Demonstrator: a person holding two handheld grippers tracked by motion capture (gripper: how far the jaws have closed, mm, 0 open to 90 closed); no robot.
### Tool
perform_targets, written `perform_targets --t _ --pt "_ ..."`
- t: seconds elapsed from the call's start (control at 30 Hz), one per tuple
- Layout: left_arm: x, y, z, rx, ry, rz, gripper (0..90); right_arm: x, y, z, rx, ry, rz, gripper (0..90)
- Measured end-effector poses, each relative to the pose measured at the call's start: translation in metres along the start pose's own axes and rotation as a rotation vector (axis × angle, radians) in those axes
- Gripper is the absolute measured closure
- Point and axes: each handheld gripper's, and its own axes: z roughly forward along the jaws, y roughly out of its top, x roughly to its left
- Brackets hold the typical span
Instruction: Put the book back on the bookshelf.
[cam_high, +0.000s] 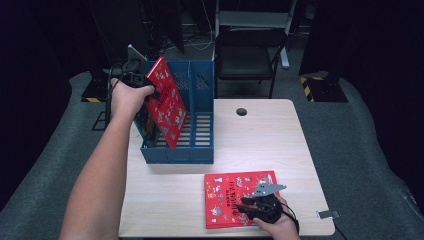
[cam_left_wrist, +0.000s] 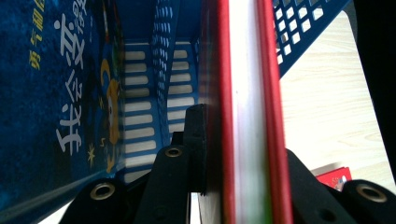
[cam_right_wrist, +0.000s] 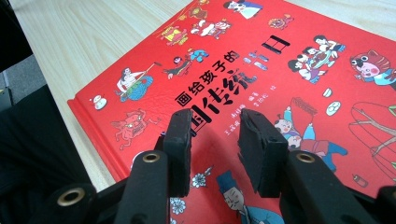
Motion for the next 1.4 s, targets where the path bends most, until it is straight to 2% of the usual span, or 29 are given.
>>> perform_targets --t 0.17,0.2,0.33,0.8,1.0,1.07,1.4 --pt "0.000 0.002 0.000 -0.004 0.001 -0.005 79.3 0.000 0.000 0.000 0.000 0.004 0.001 64.3" --pt "0.000 0.002 0.001 -0.006 0.003 -0.009 79.3 0.001 0.000 0.000 0.002 0.006 0.015 64.3" --pt "-0.001 0.003 0.003 -0.008 0.011 -0.002 79.3 0.001 -0.001 -0.001 0.002 0.004 0.008 64.3" --pt "-0.011 0.009 0.020 -0.015 0.039 -0.002 79.3 0.001 -0.002 -0.001 -0.002 0.005 0.010 64.3" --pt "-0.015 0.011 0.029 -0.007 0.053 0.010 79.3 0.001 -0.002 -0.001 -0.002 0.005 0.010 64.3" --pt "-0.015 0.011 0.031 -0.015 0.052 0.011 79.3 0.001 -0.002 -0.001 -0.003 0.007 0.010 64.3" --pt "-0.014 0.009 0.047 0.002 0.066 0.014 79.3 0.000 -0.003 -0.002 -0.004 0.004 0.003 64.3"
